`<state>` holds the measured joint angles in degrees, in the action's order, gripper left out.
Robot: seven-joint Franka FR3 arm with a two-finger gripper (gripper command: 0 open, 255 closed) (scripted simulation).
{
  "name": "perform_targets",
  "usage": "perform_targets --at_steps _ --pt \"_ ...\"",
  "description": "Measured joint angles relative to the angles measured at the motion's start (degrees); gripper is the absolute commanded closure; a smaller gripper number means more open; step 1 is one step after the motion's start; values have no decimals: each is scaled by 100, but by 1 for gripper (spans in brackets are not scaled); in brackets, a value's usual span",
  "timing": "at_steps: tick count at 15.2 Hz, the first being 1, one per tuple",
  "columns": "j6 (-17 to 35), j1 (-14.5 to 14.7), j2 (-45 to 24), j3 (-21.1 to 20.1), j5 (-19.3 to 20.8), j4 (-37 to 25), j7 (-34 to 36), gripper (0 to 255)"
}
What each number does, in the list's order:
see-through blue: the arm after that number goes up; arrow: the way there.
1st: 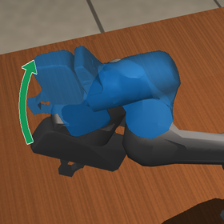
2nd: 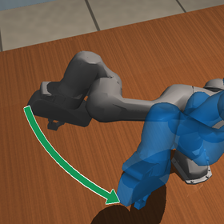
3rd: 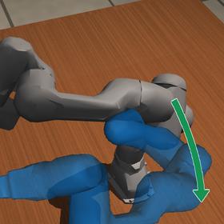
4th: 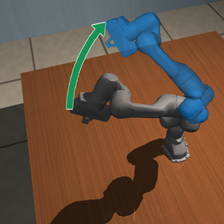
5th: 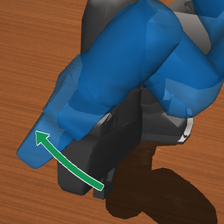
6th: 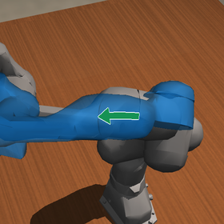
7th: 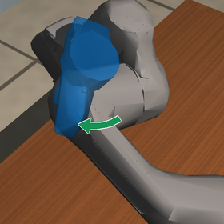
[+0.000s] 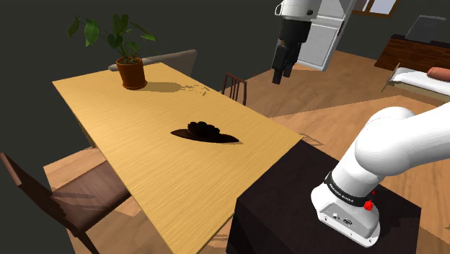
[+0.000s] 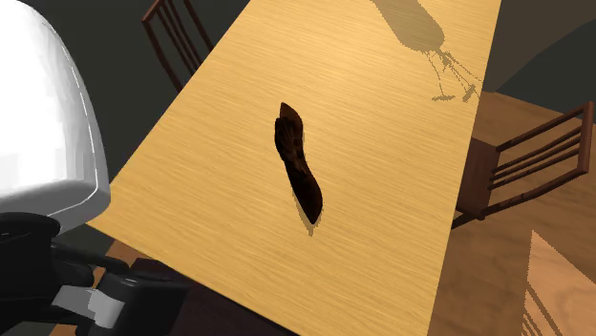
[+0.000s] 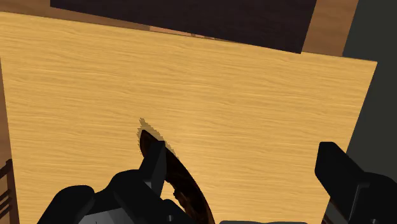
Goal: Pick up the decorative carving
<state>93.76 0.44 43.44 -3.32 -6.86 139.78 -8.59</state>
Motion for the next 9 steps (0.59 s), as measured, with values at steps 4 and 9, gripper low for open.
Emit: perform_targets --at_steps 4,9 --pt "441 6 -338 -93 11 67 12 0" --pt "1479 8 -1139 -310 68 204 79 0"
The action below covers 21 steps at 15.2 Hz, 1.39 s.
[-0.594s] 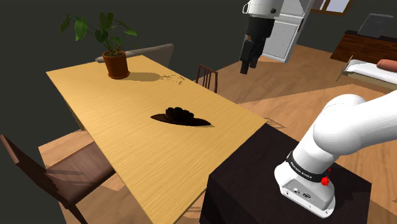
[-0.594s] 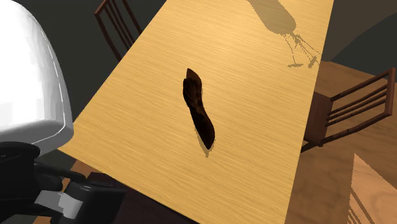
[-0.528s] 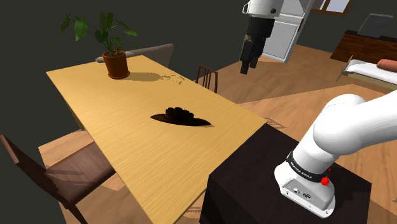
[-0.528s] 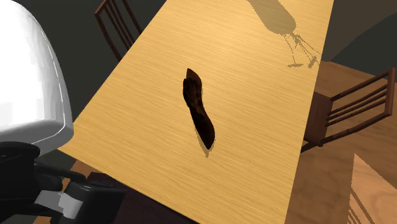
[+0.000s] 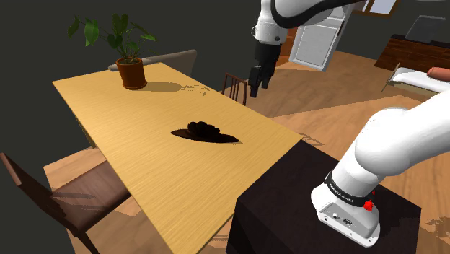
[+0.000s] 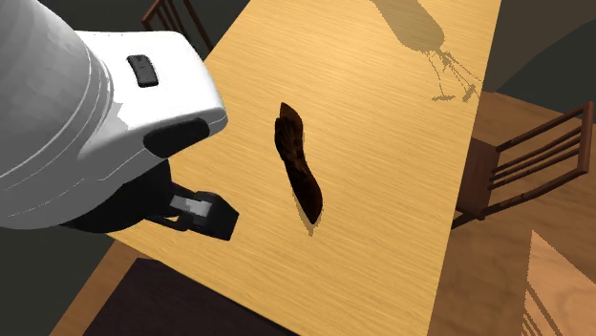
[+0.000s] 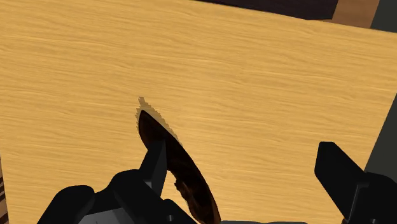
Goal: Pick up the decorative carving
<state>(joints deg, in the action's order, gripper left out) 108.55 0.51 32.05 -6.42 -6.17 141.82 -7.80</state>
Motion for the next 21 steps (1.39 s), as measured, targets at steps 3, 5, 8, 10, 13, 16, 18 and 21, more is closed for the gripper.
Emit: perform_targets --at_steps 3,5,8,10,13,16,18,21 --pt "584 -9 -604 -147 74 -95 97 0" --pt "974 -32 -1051 -231 159 -195 160 0" --pt "1502 -60 -1717 -358 326 -391 304 0" --pt "1777 -93 -2124 -406 476 -560 384 0" --pt "2210 -112 -2802 -489 750 -845 592 0" --pt "2556 -107 -3466 -514 1078 -1191 810 0" --pt "2741 -73 -3919 -509 1314 -1473 979 0" --pt "2940 24 -4649 -444 1680 -2017 1229 0"
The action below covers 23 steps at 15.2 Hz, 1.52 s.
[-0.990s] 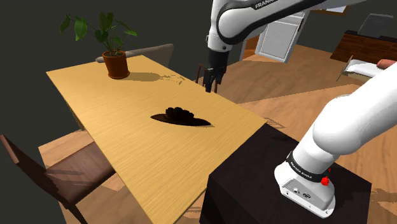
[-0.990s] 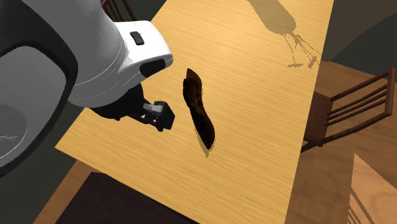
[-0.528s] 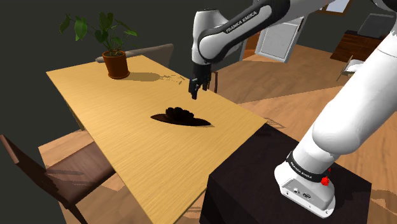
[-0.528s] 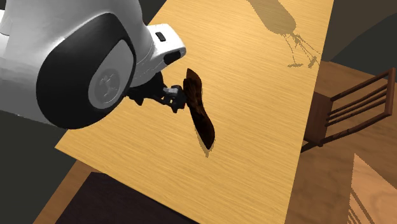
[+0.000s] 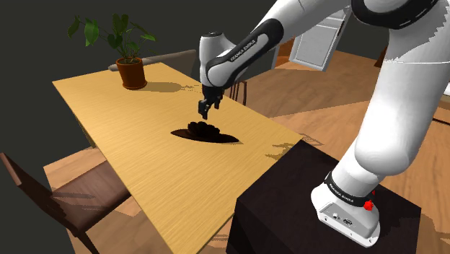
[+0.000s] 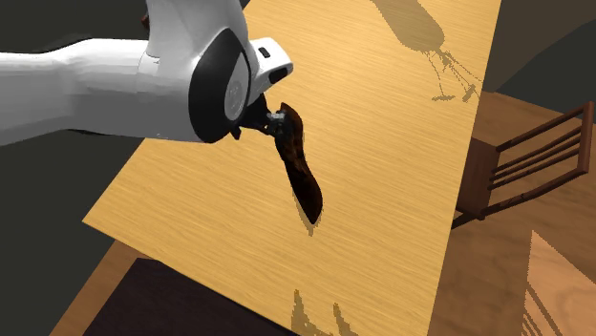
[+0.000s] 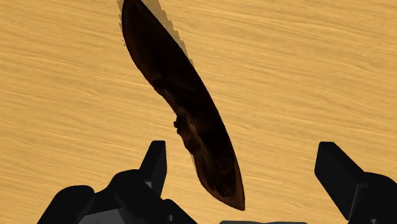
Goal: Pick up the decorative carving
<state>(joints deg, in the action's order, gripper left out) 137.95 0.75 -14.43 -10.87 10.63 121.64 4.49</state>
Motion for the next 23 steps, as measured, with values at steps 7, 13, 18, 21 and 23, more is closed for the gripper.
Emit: perform_targets --at_steps 7,13,18,21,23 --pt "182 285 -1527 267 603 -1409 317 0" --pt "251 468 -2431 425 818 -2282 428 0" --pt "467 521 -2733 489 892 -2363 514 0" --pt "486 533 -2795 498 899 -2408 529 255" --pt "483 534 -2797 500 899 -2414 531 255"
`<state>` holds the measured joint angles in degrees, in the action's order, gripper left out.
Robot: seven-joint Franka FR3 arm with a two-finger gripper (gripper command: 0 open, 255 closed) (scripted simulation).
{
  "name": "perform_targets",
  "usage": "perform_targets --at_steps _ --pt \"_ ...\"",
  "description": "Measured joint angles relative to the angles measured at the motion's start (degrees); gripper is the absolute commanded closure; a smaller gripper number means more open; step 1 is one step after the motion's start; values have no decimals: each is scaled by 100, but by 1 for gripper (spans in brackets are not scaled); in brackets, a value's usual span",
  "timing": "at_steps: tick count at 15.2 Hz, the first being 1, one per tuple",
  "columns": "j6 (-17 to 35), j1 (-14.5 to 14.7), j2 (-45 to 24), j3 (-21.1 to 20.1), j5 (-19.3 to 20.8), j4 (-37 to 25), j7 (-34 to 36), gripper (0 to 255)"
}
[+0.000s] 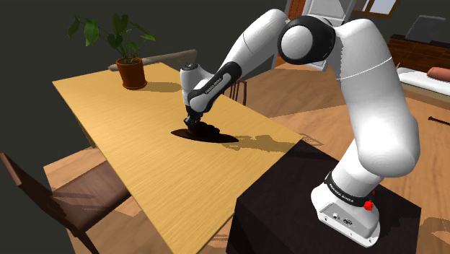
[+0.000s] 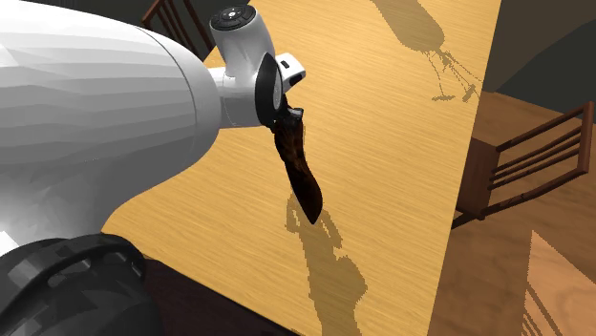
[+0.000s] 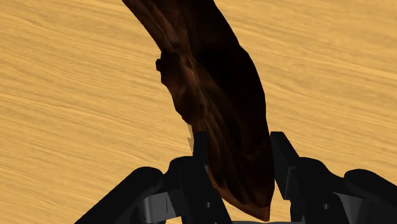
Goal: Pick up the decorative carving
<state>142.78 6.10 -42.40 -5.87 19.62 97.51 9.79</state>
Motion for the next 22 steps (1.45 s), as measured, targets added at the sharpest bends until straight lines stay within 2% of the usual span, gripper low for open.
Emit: perform_targets --at_steps 9,22 --pt "-71 -18 141 -28 -25 76 -28 255" --pt "-673 -109 800 -173 -207 126 -223 255"
